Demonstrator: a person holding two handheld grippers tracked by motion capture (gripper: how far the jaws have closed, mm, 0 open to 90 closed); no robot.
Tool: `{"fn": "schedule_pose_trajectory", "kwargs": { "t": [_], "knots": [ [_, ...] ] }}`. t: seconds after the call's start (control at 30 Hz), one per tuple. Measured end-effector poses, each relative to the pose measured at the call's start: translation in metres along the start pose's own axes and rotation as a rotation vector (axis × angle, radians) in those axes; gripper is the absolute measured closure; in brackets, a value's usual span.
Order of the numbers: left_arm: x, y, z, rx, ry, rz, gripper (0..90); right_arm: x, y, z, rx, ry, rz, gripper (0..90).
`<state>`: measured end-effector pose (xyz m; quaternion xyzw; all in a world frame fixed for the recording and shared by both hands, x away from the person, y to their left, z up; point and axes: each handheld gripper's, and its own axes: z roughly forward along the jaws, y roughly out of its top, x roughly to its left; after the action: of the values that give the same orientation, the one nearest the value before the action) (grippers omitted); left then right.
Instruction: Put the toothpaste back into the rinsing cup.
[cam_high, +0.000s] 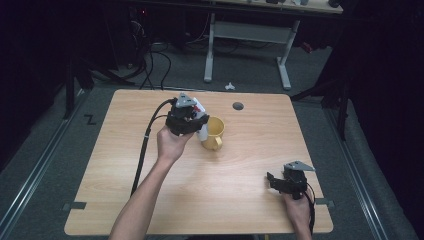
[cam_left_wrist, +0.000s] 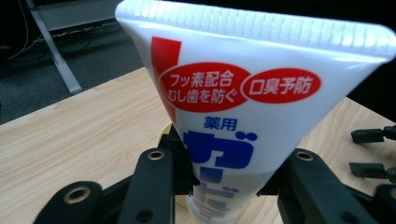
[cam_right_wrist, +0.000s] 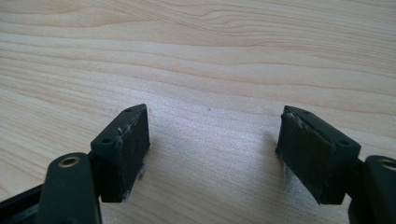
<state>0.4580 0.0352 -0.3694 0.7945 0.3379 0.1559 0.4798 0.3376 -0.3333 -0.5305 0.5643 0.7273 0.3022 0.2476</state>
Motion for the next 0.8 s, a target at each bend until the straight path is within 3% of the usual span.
{"fn": "schedule_pose_trajectory", "kwargs": {
  "t": [0.8],
  "knots": [
    [-0.006,0.019,0.031,-0.01,0.028,0.017,66.5,0.0,0.0,0.0,0.0,0.0,-0.001,25.2]
  ]
}}
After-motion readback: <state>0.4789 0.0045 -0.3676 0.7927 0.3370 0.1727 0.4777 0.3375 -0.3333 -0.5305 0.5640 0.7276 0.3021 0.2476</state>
